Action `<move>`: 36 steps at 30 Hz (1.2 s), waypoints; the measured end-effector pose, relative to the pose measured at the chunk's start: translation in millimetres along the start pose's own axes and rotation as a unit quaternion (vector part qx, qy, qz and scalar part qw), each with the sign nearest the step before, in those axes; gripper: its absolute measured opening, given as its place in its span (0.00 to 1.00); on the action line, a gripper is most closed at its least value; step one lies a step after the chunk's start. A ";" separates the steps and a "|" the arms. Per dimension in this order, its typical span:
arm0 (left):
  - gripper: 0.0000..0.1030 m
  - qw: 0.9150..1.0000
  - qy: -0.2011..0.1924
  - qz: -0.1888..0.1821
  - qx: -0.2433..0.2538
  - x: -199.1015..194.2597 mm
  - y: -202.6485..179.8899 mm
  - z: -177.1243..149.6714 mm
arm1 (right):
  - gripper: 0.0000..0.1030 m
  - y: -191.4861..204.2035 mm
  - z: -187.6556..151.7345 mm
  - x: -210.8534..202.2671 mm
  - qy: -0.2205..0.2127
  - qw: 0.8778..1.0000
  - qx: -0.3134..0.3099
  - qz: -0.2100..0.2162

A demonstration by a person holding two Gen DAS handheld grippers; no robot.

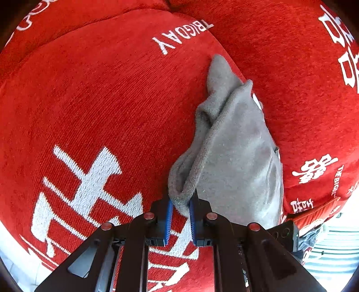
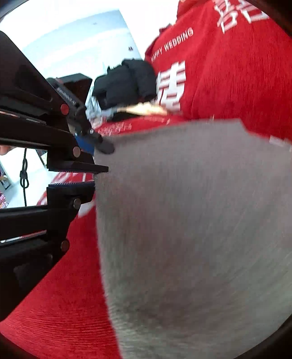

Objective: Fold small clothes

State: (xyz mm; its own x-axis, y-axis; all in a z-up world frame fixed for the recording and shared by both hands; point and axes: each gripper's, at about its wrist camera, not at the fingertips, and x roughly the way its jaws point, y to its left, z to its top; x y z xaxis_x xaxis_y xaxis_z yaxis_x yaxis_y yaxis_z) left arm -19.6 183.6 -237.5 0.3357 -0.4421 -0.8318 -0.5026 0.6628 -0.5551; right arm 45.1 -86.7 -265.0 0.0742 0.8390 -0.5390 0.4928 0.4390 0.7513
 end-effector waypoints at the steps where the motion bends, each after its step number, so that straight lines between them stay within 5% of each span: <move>1: 0.15 1.000 -0.002 0.008 0.005 -2.7 -0.8 -0.2 | 0.07 -1.2 0.6 0.4 -0.002 1.000 0.002 0.002; 4: 0.31 0.999 0.003 0.029 0.014 -6.3 -4.6 0.8 | 0.08 4.4 1.2 0.3 0.002 1.000 -0.013 -0.003; 6: 0.60 0.999 -0.001 0.039 0.018 -11.1 -9.0 1.8 | 0.11 7.5 2.2 0.6 0.012 1.000 -0.017 -0.012; 8: 0.69 0.998 -0.009 0.058 0.025 -15.7 -13.7 3.6 | 0.11 8.8 2.7 -0.3 0.020 0.999 -0.020 -0.019; 13: 0.69 0.995 -0.002 0.093 0.041 -17.6 -17.4 8.4 | 0.11 18.3 -1.8 -1.8 0.038 0.998 -0.043 -0.039; 15: 0.69 0.992 -0.001 0.112 0.054 -16.9 -19.6 9.0 | 0.22 20.0 -3.3 -4.5 0.045 0.997 -0.050 -0.046; 17: 0.69 0.990 0.002 0.126 0.064 -15.6 -21.6 8.9 | 0.49 21.0 -4.6 -9.2 0.048 0.996 -0.058 -0.053; 36: 0.69 0.994 0.036 0.087 0.058 -1.2 -41.1 -4.7 | 0.49 6.3 10.8 -23.5 0.009 1.000 0.009 -0.012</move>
State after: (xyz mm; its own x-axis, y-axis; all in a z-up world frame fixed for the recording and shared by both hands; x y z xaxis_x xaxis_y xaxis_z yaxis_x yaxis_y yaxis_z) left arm -3.1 154.0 -213.7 0.1924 -0.3531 -0.9156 -0.4512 0.7967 -0.4021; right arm 55.8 -107.2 -251.7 0.0469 0.8345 -0.5491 0.5092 0.4529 0.7318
